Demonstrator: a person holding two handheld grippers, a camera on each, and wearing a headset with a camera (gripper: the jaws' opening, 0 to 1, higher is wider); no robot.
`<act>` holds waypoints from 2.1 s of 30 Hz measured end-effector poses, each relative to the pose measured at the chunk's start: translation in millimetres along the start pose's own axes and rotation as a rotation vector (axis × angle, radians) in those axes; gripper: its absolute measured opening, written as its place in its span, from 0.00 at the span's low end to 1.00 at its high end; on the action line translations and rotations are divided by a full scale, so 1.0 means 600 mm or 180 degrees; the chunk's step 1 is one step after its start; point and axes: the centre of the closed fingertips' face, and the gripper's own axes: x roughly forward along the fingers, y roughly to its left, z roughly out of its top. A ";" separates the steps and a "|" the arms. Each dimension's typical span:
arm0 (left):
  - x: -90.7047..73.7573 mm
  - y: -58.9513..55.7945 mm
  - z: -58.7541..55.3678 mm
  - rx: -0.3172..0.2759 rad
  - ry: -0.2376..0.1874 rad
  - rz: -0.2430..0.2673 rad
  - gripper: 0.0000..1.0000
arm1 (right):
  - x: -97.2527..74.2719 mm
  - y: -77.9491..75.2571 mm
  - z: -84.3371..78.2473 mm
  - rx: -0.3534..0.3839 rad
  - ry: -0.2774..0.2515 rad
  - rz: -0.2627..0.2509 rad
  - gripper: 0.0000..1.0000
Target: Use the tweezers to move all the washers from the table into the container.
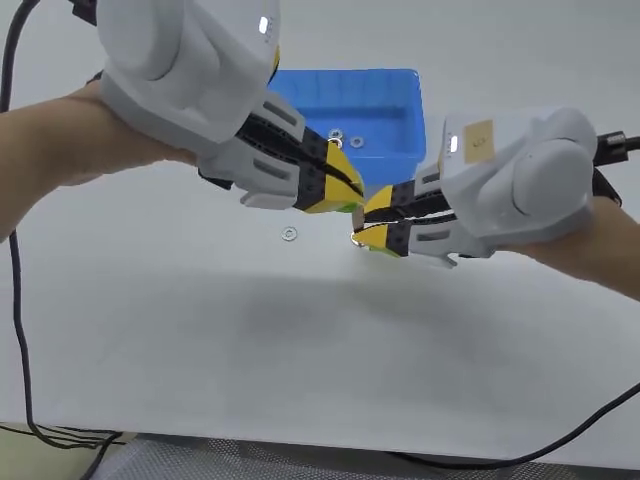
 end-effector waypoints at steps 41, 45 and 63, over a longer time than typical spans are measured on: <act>-0.112 0.069 0.096 0.0497 -0.0013 0.0381 0.06 | -0.054 -0.102 0.128 -0.0467 -0.0216 -0.0447 0.09; -0.111 0.084 0.088 0.0480 -0.0017 0.0396 0.06 | -0.047 -0.116 0.124 -0.0486 -0.0190 -0.0453 0.09; -0.058 0.164 0.031 0.0274 0.0053 0.0422 0.06 | 0.007 -0.178 0.059 -0.0274 -0.0060 -0.0402 0.09</act>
